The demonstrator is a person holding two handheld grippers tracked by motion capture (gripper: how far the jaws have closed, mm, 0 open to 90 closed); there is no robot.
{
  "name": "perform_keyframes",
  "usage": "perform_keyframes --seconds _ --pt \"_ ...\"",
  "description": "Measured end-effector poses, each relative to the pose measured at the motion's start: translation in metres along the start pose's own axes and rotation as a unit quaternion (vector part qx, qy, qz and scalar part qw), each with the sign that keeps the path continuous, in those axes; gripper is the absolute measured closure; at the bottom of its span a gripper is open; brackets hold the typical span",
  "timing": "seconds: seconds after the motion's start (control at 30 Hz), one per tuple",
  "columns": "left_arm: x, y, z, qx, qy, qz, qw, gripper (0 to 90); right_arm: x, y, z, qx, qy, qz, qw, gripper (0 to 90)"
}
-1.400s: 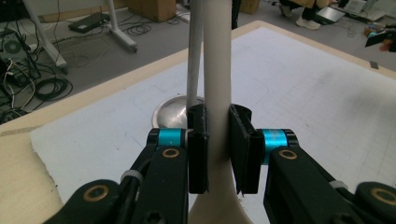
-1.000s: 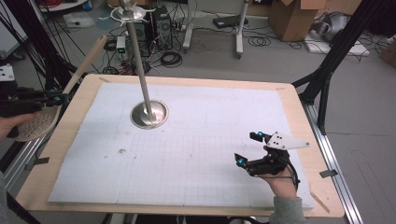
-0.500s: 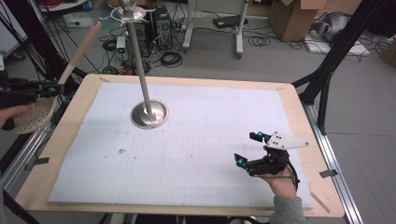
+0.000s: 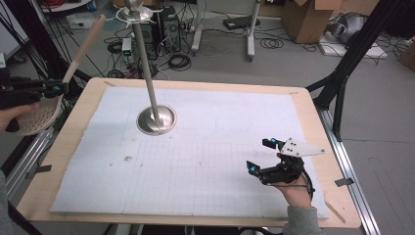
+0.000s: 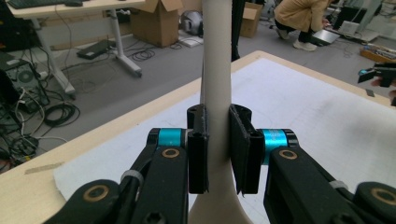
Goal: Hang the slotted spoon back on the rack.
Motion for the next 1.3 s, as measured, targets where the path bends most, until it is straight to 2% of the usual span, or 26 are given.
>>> perform_keyframes --seconds 0.23,0.4,0.7,0.93,1.3 --pt "-0.003 -0.001 -0.001 0.004 -0.001 0.007 1.0 77.9 0.001 0.0 0.001 0.0 -0.001 0.0 1.0 2.4" --pt "-0.002 0.0 -0.003 0.009 -0.007 0.01 0.9999 77.8 0.002 0.0 0.002 0.001 -0.001 0.0 1.0 2.4" --pt "-0.002 -0.003 -0.01 0.001 -0.01 0.013 0.9999 77.8 0.003 0.0 0.003 0.002 -0.002 -0.002 1.0 2.4" --pt "0.001 -0.003 -0.016 0.008 -0.017 0.018 0.9997 77.8 0.003 0.0 0.003 0.002 -0.003 -0.001 1.0 2.4" --pt "0.004 -0.009 -0.031 -0.006 -0.012 0.018 0.9997 77.9 0.002 0.0 0.002 0.002 0.0 -0.002 1.0 2.4"
Point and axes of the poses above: each handheld gripper's, and its own axes: z roughly backward along the jaws, y roughly out of its top, x roughly to its right, the point moved 6 cm from there along -z, roughly forward along the jaws, and after that the axes turned 7 degrees about -z, right-handed, at the moved point
